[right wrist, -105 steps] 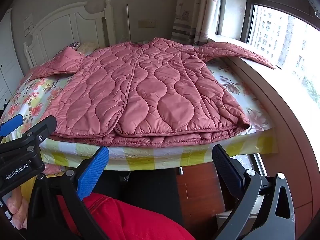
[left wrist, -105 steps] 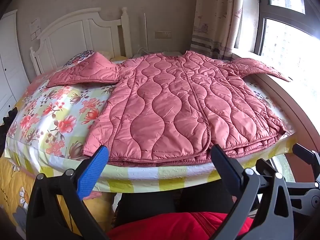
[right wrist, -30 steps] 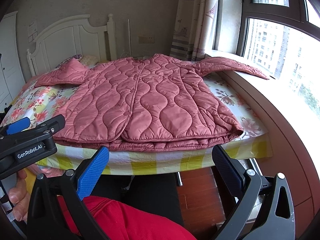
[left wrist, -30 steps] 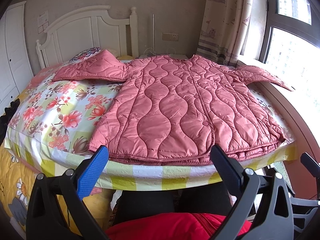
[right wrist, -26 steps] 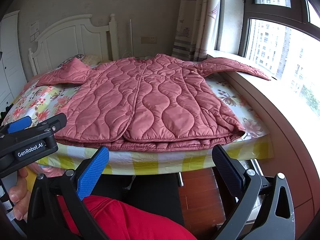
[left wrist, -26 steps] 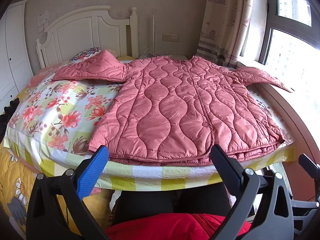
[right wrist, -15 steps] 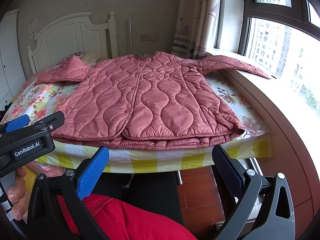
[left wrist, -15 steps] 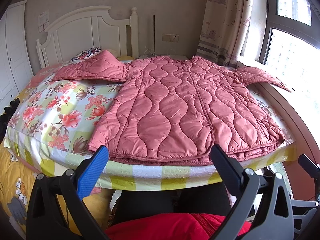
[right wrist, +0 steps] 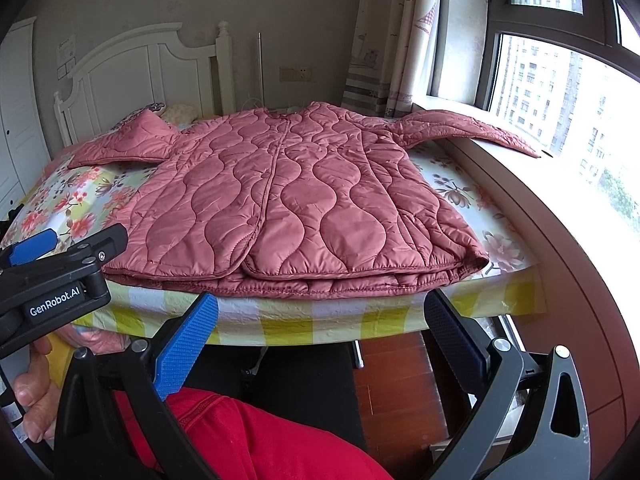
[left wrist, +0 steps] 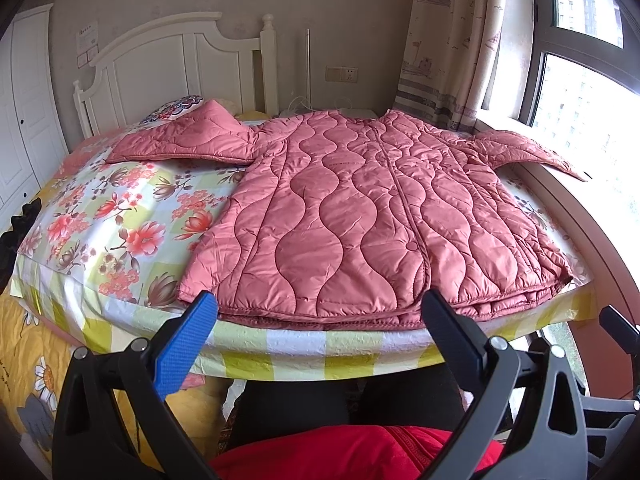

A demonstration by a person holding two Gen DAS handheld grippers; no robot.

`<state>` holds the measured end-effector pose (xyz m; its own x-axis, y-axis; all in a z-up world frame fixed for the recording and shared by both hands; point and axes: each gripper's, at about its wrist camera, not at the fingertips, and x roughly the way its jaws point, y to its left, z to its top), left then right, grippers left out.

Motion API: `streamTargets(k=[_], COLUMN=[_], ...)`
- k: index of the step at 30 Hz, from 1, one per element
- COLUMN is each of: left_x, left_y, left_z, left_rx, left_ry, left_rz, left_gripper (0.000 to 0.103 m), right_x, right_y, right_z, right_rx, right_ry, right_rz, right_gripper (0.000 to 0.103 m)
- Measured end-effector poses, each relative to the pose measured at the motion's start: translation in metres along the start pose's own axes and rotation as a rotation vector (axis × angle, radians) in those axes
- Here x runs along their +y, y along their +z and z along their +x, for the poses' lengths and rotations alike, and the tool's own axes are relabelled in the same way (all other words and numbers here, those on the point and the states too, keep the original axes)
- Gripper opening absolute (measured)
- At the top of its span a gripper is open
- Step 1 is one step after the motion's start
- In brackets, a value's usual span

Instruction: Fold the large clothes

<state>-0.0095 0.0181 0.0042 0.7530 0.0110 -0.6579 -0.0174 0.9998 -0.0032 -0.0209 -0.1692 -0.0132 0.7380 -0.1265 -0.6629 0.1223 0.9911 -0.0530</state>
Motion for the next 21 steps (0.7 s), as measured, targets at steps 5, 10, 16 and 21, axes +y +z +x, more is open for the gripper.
streamTargets(k=[5, 10, 16, 21], left_x=[0.000, -0.001, -0.001, -0.006], left_y=[0.000, 0.000, 0.002, 0.016], left_z=[0.001, 0.000, 0.002, 0.012], left_rx=[0.004, 0.000, -0.003, -0.015], left_ry=[0.004, 0.005, 0.011, 0.019], left_rz=[0.003, 0.003, 0.015, 0.028], left_gripper=[0.101, 0.101, 0.101, 0.101], right_x=[0.000, -0.002, -0.018, -0.050], right_y=[0.000, 0.001, 0.011, 0.043], right_z=[0.000, 0.000, 0.005, 0.016], right_rx=[-0.001, -0.003, -0.015, -0.120], right_ry=[-0.001, -0.007, -0.049, -0.211], right_rz=[0.000, 0.002, 0.029, -0.006], right_gripper=[0.099, 0.099, 0.099, 0.099])
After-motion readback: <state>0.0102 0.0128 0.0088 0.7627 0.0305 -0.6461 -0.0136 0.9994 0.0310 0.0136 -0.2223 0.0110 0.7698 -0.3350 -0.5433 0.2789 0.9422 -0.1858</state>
